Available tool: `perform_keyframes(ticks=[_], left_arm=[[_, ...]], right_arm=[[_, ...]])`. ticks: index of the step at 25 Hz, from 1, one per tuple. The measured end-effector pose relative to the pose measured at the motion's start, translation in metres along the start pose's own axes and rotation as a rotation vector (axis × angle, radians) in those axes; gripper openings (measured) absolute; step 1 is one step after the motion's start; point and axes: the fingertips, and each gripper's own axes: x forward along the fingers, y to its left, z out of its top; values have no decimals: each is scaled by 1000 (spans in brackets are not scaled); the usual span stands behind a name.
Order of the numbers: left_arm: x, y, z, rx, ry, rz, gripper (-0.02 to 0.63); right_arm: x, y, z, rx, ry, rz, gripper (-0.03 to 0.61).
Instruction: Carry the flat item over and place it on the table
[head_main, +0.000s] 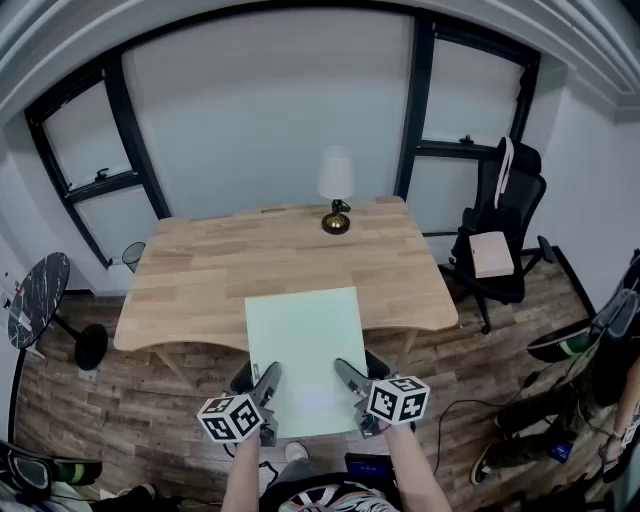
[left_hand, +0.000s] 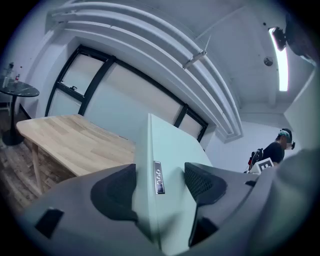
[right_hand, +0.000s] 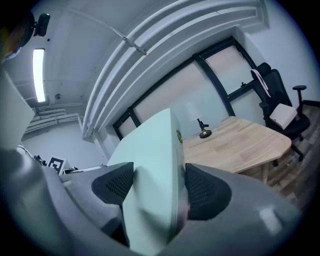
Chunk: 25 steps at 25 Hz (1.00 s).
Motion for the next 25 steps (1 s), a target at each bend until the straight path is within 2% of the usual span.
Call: perform_keyframes(ticks=[9, 14, 18, 25], left_arm=[[13, 11, -8, -24, 7, 18, 305], [35, 27, 8, -31, 0, 17, 305], [72, 50, 20, -37, 15, 10, 305], [172, 110, 54, -71, 69, -10, 304]], right_arm=[[12, -11, -4, -1, 24, -2, 308], [42, -17, 10, -5, 18, -1, 308], [79, -34, 21, 3, 24, -19, 308], [179, -79, 54, 27, 57, -69, 308]])
